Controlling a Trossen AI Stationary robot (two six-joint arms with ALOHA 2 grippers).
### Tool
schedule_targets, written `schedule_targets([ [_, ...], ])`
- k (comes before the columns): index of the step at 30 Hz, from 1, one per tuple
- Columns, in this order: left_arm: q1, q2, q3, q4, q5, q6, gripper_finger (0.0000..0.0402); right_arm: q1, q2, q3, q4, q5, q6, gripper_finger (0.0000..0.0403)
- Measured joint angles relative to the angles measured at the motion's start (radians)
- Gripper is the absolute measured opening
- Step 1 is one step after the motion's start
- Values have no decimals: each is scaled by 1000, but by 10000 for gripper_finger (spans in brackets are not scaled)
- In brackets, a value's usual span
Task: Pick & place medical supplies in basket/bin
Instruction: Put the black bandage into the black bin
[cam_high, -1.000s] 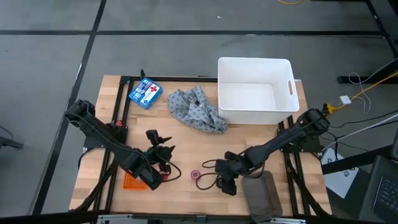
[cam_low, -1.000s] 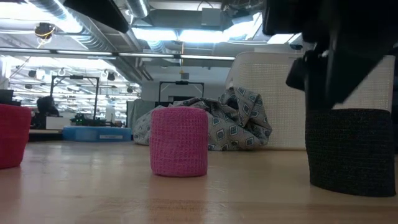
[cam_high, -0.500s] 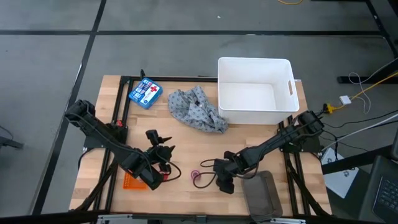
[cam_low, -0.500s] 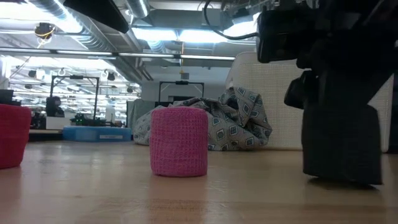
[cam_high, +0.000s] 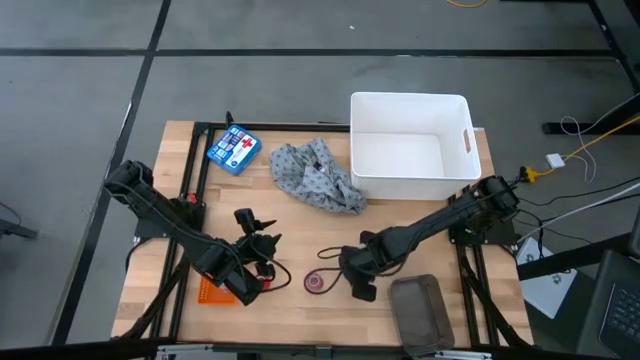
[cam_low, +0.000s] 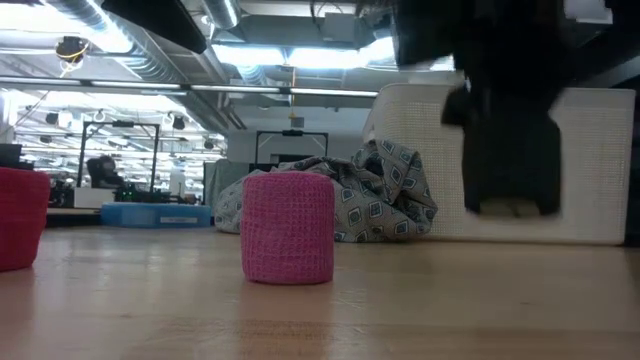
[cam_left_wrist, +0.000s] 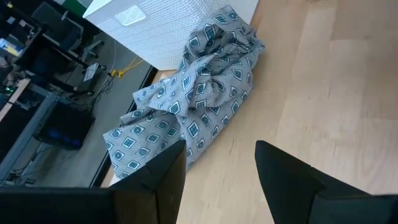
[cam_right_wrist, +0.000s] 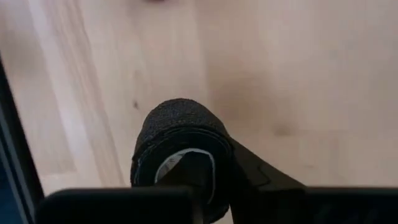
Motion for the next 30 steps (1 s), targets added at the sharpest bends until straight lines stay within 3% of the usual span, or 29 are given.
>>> schedule_targets([
  [5,0,0,0,0,5,0,189,-4,0,216,-351,103,-20,23],
  [11,0,0,0,-1,15,0,189,26,-1,393,-770,159,126,28],
  [18,-11,0,0,-4,22,-2,189,146,-24,375,-767,89,292,29],
  [30,-18,0,0,-7,20,-16,189,333,-23,151,-639,12,559,29],
])
